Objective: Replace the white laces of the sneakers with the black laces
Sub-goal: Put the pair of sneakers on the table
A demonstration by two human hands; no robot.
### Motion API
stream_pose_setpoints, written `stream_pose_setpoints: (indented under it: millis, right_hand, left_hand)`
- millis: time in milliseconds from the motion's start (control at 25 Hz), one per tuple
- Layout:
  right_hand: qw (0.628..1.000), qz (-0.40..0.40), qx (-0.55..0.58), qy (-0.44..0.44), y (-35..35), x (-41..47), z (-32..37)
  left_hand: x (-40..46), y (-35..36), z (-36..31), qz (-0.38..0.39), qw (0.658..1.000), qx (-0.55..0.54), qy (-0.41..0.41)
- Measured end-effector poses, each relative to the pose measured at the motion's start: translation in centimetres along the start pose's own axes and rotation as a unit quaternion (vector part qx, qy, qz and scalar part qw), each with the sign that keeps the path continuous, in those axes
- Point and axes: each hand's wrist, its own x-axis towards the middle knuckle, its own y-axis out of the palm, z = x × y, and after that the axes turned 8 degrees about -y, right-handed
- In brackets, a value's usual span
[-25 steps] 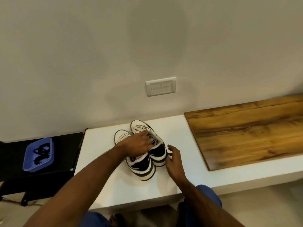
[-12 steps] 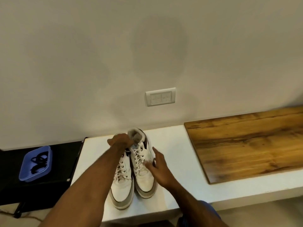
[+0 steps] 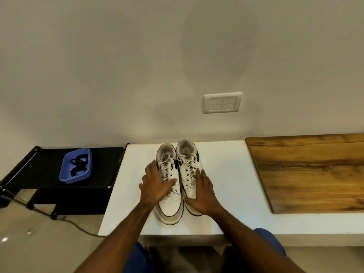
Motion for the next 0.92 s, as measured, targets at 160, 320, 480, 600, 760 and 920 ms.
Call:
stream_pose_setpoints:
  millis: [160, 320, 480, 600, 760, 920]
  right_hand:
    - [0.999, -0.031, -0.026, 0.005, 1.3, 0.7, 0.0]
    - [0.999, -0.039, -0.022, 0.029, 2.2, 3.7, 0.5]
    - [0.997, -0.04, -0.021, 0.056, 2.6, 7.1, 1.7]
    - [0.998, -0.037, -0.025, 0.053, 2.7, 8.1, 1.6]
    - [0.994, -0.084, -0.054, 0.039, 1.3, 7.1, 2.6]
    - [0.981, -0.125, -0.126, -0.079, 0.5, 7.1, 7.1]
  left_hand:
    - [0.7, 3.1, 1.3, 0.076, 0.993, -0.071, -0.047]
    - [3.4, 3.0, 1.0, 0.026, 0.995, -0.09, -0.024]
    - [6.7, 2.0, 1.3, -0.005, 0.996, -0.088, -0.025]
    - [8.1, 1.9, 1.6, 0.002, 0.996, -0.089, -0.023]
    - [7.9, 0.1, 3.1, 0.035, 0.994, -0.108, 0.0]
    - [7.3, -6.2, 8.1, -0.026, 0.997, 0.049, 0.048]
